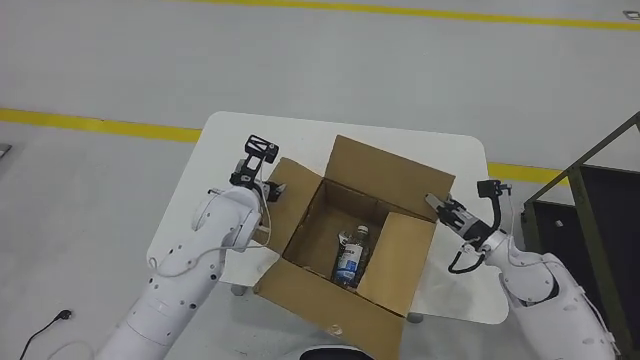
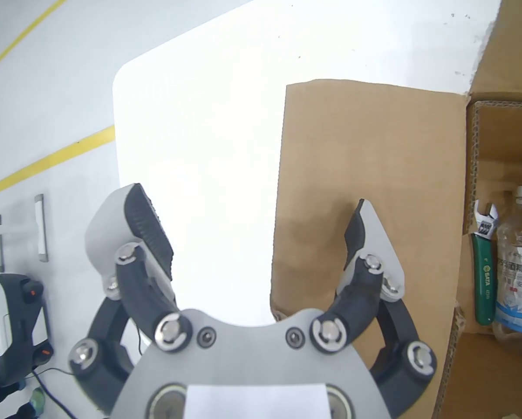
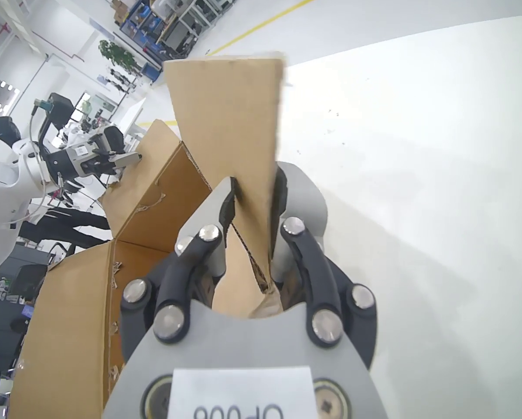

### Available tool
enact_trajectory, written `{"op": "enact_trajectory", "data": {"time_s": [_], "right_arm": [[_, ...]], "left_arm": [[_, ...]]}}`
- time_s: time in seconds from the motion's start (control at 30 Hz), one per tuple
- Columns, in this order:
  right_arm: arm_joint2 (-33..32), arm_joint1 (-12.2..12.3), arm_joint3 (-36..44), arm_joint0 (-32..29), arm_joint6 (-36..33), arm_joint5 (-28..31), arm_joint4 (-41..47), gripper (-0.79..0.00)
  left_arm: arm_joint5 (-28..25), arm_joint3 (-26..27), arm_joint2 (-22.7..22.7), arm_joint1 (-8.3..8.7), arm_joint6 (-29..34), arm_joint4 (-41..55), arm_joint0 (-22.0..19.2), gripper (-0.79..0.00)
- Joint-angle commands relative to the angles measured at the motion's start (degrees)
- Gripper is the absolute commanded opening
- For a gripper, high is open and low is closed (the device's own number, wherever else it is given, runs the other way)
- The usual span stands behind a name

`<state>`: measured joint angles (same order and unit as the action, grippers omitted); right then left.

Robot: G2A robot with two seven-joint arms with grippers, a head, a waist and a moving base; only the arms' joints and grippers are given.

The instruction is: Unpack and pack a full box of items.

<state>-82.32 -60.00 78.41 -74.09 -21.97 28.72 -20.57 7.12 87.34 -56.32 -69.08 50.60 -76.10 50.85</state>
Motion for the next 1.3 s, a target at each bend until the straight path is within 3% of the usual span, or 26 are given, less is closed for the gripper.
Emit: {"op": "enact_trajectory", "data": {"time_s": [0.0,0.57,0.77,0.8,0.9,0.97,1.0,1.03,1.27], "right_arm": [[0.81,-0.15,-0.52,1.50,-0.44,0.49,0.05,-0.785],[9.80,-2.47,-8.75,14.74,-2.09,3.91,3.30,-0.785],[12.85,-3.56,-14.36,19.20,-1.36,4.85,3.78,-0.785],[13.27,-3.73,-15.14,19.81,-1.25,5.15,3.82,-0.730],[14.52,-4.09,-17.17,21.45,-1.74,6.02,2.90,-0.311],[15.17,-4.32,-17.87,22.04,-0.95,5.78,1.69,-0.102],[15.40,-4.40,-18.20,22.11,-0.48,5.63,1.22,-0.043],[15.51,-4.47,-18.44,22.11,0.00,5.47,0.95,0.000],[12.13,-3.58,-16.89,17.60,6.10,5.71,-2.52,0.000]], "left_arm": [[-0.25,1.47,-0.91,0.03,-0.02,0.57,0.59,0.000],[-3.37,16.30,-9.28,0.90,-0.62,3.46,7.14,0.000],[-7.19,20.80,-10.32,1.01,-0.54,6.05,8.90,0.000],[-8.00,21.35,-10.20,1.01,-0.56,6.49,9.14,0.000],[-9.92,22.57,-9.53,0.94,-0.39,7.63,9.63,0.000],[-10.97,23.03,-9.00,0.87,-0.30,8.15,9.76,0.000],[-11.43,23.13,-8.64,0.84,-0.19,8.14,9.81,0.000],[-11.75,23.21,-8.31,0.80,-0.18,8.20,9.83,0.000],[-15.05,24.28,-6.00,0.39,0.38,12.58,9.91,0.000]]}}
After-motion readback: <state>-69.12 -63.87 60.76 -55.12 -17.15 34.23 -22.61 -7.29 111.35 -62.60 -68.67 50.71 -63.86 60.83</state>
